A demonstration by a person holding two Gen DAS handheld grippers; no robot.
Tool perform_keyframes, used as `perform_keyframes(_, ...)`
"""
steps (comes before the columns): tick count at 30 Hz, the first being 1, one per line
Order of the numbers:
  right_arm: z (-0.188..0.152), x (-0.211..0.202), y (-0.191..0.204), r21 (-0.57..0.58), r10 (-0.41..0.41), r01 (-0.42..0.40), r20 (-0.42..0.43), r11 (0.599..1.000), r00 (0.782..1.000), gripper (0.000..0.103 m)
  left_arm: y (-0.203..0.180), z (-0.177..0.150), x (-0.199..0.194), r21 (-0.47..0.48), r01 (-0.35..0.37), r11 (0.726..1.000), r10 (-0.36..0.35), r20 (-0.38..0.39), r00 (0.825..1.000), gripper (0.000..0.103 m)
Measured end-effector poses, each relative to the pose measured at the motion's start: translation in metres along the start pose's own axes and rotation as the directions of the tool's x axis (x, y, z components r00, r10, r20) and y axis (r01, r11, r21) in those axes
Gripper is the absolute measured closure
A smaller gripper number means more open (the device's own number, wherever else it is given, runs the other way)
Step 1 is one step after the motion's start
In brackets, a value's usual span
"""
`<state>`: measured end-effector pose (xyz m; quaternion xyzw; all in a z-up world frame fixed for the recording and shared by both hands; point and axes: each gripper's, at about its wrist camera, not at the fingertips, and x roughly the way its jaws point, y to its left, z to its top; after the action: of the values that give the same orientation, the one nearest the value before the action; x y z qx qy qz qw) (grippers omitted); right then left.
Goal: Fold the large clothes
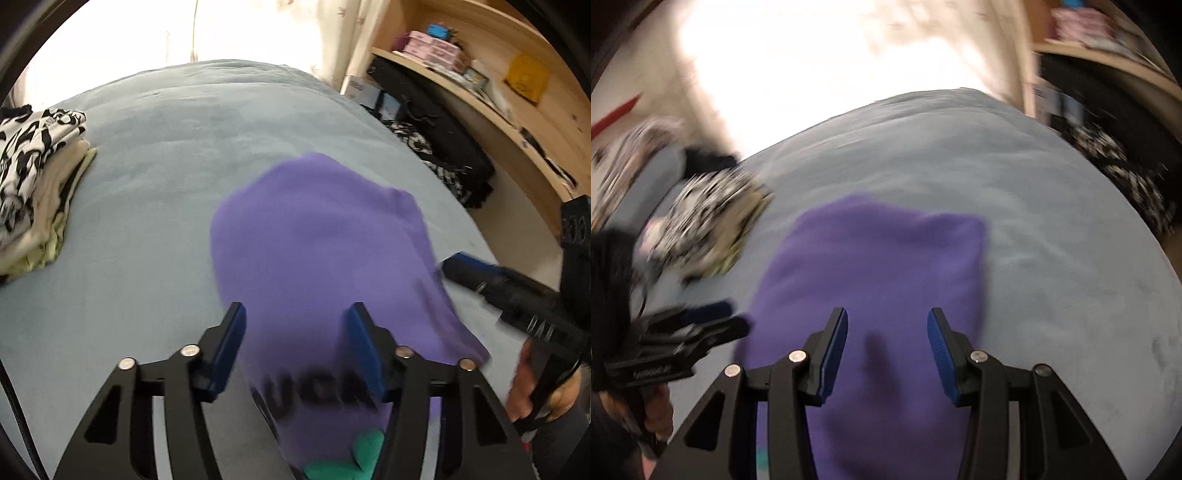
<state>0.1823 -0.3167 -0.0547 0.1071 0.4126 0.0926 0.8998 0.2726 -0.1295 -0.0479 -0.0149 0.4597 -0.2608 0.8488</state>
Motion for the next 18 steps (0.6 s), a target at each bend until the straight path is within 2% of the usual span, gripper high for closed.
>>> perform_keyframes(3, -0.024, 0.005, 0.019, -0.076, 0.01, -0.013, -0.044, 0.997, 0.999, 0.058, -0.012, -0.024, -0.004, 0.005, 0.035, 0.999, -0.035, -0.021, 0.999, 0.053)
perform_keyframes(5, -0.039, 0.015, 0.013, -0.094, -0.036, 0.03, -0.069, 0.995, 0.997, 0.058, -0.02, -0.039, -0.005, 0.057, -0.015, 0.998, 0.016, -0.012, 1.0, 0.053)
perform_keyframes(7, -0.05, 0.021, -0.004, -0.061, -0.079, 0.074, -0.084, 0.995, 0.993, 0.059, -0.027, -0.049, -0.003, 0.1, -0.058, 0.993, 0.058, 0.004, 0.998, 0.053)
perform_keyframes(8, -0.055, 0.02, -0.013, -0.041, -0.087, 0.084, -0.082, 0.996, 0.993, 0.066, -0.029, -0.053, -0.002, 0.112, -0.064, 0.992, 0.063, 0.013, 0.998, 0.053)
perform_keyframes(9, -0.06, 0.019, -0.022, -0.026, -0.08, 0.078, -0.078, 0.997, 0.994, 0.081, -0.031, -0.056, -0.002, 0.117, -0.064, 0.991, 0.063, 0.017, 0.998, 0.053)
perform_keyframes(11, -0.067, 0.014, -0.034, -0.017, -0.097, 0.096, -0.072, 0.995, 0.993, 0.094, -0.032, -0.059, -0.002, 0.13, -0.076, 0.989, 0.074, 0.027, 0.997, 0.053)
perform_keyframes(18, -0.071, 0.008, -0.035, 0.018, -0.093, 0.094, -0.072, 0.995, 0.993, 0.094, -0.033, -0.062, -0.001, 0.105, -0.077, 0.992, 0.073, 0.038, 0.997, 0.051)
